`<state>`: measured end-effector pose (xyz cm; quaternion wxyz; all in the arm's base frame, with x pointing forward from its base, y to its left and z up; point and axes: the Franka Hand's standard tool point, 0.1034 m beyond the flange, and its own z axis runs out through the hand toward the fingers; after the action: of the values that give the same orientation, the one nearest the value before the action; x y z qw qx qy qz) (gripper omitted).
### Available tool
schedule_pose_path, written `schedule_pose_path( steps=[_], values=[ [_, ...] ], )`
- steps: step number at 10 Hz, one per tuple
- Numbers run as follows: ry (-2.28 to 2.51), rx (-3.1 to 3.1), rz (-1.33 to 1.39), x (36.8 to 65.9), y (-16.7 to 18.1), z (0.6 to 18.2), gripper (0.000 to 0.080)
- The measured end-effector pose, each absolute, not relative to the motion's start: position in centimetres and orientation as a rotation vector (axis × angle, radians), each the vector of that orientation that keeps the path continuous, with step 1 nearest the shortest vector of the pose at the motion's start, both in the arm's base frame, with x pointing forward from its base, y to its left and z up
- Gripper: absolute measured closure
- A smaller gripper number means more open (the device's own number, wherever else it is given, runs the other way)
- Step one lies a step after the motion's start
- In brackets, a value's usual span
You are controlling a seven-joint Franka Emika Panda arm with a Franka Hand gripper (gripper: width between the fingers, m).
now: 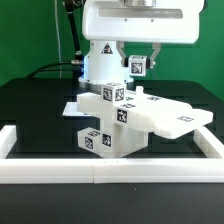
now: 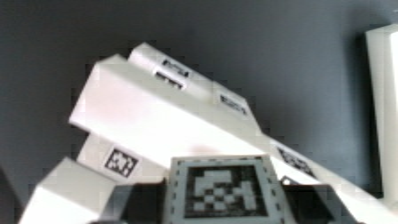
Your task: Assemble chair
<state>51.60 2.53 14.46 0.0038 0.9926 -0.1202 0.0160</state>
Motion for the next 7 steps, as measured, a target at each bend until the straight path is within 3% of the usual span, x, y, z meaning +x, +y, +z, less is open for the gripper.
schedule_pose_path(
  steps=[7],
  values=[
    [-0.346, 3.081, 0.061, 52.6, 2.4, 13.8, 0.0512]
  ],
)
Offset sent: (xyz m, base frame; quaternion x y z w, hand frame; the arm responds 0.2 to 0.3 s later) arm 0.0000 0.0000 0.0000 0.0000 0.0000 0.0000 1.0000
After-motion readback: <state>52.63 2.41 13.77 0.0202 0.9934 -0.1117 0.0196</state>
